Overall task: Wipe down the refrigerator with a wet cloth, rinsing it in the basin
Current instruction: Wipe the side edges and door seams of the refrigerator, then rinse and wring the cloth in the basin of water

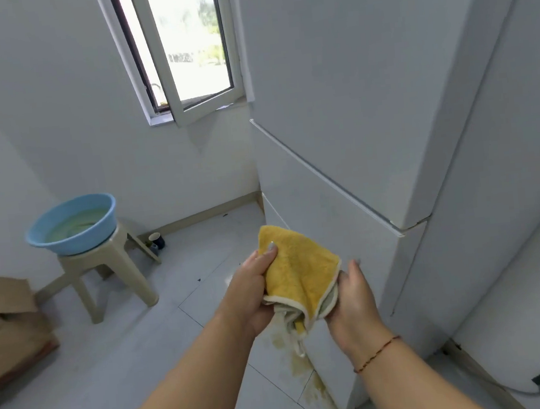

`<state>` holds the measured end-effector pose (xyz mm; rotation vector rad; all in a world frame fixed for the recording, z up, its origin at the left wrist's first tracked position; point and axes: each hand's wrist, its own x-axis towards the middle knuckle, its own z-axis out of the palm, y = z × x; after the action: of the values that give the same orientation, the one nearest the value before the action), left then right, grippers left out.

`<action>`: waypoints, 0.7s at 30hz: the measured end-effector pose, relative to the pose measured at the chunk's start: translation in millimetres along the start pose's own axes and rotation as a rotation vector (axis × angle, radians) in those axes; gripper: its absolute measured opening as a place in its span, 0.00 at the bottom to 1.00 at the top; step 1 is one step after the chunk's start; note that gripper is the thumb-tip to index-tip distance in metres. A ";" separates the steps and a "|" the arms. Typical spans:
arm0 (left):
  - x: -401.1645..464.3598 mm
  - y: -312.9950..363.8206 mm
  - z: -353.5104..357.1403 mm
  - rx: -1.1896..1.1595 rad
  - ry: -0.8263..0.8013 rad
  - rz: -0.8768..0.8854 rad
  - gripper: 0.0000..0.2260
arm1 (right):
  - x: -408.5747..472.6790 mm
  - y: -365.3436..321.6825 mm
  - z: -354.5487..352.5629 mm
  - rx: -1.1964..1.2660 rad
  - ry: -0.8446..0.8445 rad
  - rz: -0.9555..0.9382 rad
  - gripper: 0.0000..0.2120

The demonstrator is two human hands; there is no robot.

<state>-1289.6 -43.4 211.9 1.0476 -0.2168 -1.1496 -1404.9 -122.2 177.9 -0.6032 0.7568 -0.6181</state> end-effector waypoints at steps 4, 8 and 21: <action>-2.2 22.8 -25.4 -0.010 0.066 0.055 0.18 | 8.6 22.5 30.3 -0.460 0.215 -0.200 0.21; -4.5 37.6 -52.2 -0.042 0.105 0.089 0.19 | -4.8 35.4 63.6 -0.575 -0.130 -0.323 0.18; 0.0 92.8 -140.8 -0.180 0.223 0.168 0.15 | 38.8 68.5 156.0 -0.749 -0.550 -0.216 0.09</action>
<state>-1142.1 38.2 207.8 0.9698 -0.0235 -0.8759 -1243.3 -61.5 204.5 -1.4900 0.3809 -0.3168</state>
